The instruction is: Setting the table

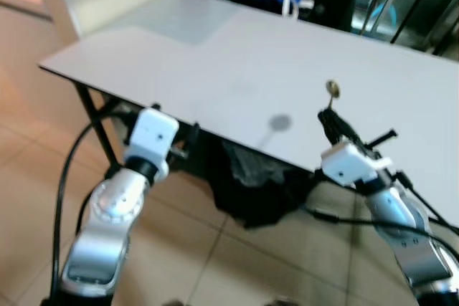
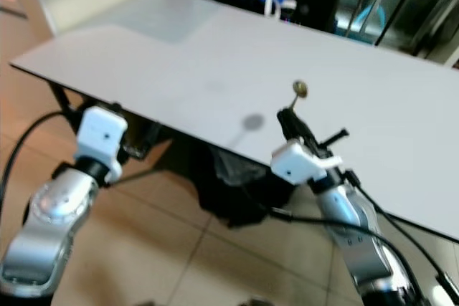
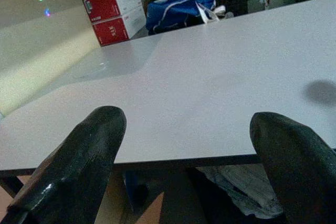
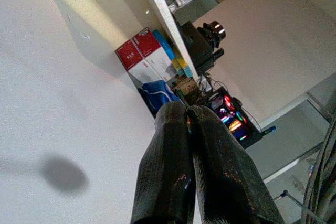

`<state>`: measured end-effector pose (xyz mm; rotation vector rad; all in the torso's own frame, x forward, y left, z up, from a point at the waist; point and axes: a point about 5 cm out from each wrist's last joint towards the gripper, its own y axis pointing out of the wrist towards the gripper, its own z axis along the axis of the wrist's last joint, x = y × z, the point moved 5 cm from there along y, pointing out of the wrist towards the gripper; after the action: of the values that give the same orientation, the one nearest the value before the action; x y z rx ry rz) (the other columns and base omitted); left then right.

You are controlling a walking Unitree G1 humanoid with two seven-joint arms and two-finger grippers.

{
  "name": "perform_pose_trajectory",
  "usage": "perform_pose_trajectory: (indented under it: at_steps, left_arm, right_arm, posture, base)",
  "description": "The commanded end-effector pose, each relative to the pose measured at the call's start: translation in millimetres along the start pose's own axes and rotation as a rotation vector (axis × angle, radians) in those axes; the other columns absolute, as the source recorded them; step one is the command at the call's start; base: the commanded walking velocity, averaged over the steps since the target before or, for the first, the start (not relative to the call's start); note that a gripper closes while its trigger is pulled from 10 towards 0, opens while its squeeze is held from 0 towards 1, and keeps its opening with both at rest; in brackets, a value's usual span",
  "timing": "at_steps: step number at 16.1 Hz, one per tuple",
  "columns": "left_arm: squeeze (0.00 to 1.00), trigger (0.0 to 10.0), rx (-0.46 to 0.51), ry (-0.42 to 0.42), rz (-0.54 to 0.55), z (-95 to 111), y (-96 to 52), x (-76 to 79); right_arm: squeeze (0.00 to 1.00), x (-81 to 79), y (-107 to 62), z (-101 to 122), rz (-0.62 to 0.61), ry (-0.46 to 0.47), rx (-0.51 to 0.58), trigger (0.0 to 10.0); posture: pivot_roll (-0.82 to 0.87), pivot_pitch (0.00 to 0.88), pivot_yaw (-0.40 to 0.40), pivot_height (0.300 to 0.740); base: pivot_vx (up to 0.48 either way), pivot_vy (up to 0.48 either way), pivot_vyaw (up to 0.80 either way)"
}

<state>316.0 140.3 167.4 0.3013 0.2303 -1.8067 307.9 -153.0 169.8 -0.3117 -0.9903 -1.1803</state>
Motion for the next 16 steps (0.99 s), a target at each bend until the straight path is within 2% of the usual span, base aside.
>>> perform_pose_trajectory:
  at_steps: [1, 5, 8, 9, 11, 12, 13, 14, 16]
  left_arm:
    - [0.0, 10.0, -0.021, -0.014, -0.028, -2, 2.1, 5.7]
    - [0.0, 10.0, 0.006, 0.012, -0.036, 4, 9.4, 3.2]
    - [0.0, 10.0, -0.002, 0.014, -0.071, 3, 9.8, 9.2]
    - [0.0, 10.0, -0.014, 0.015, -0.116, 0, 7.1, 14.3]
    - [0.0, 10.0, -0.054, 0.005, -0.198, -10, -1.3, 19.2]
    - [0.0, 10.0, -0.092, 0.01, -0.28, -20, -10.5, 24.4]
    - [0.0, 10.0, -0.106, 0.009, -0.306, -24, -13.7, 26.0]
    - [0.0, 10.0, -0.158, 0.014, -0.403, -38, -29.3, 30.3]
    - [0.0, 10.0, -0.192, 0.009, -0.46, -46, -43.2, 28.1]
  right_arm:
    - [0.0, -3.7, 0.5, -2, 0.01, -0.014, -0.002, 10.0]
    - [0.0, -16.1, 6.4, -5, 0.022, 0.004, -0.025, 10.0]
    - [0.0, -27.6, 18.4, -7, 0.045, -0.032, -0.032, 10.0]
    - [0.0, -32.6, 25.9, -7, 0.059, -0.079, -0.016, 10.0]
    - [0.0, -37.8, 33.4, -5, 0.075, -0.16, 0.012, 10.0]
    - [0.0, -43.0, 36.5, -7, 0.091, -0.19, 0.01, 10.0]
    - [0.0, -44.9, 37.5, -8, 0.096, -0.203, 0.007, 10.0]
    - [0.0, -55.2, 39.6, -11, 0.117, -0.216, 0.015, 10.0]
    - [0.0, -69.7, 40.9, -18, 0.152, -0.251, 0.0, 10.0]
  posture:
    - [0.0, 0.042, -0.017, 0.74]
    - [0.0, 0.032, 0.002, 0.74]
    - [0.0, 0.029, 0.007, 0.74]
    - [0.0, 0.03, 0.007, 0.74]
    - [0.0, 0.038, 0.006, 0.74]
    - [0.01, 0.041, 0.003, 0.74]
    - [0.01, 0.041, 0.003, 0.74]
    - [0.02, 0.043, 0.003, 0.74]
    - [0.02, 0.046, 0.003, 0.74]
  base:
    - [0.0, 0.0, 0.0]
    - [0.0, 0.0, 0.0]
    - [0.0, 0.0, 0.0]
    - [0.0, 0.0, 0.0]
    - [0.0, 0.0, 0.0]
    - [0.0, 0.0, 0.0]
    - [0.0, 0.0, 0.0]
    - [0.0, 0.0, 0.0]
    - [0.0, 0.0, 0.0]
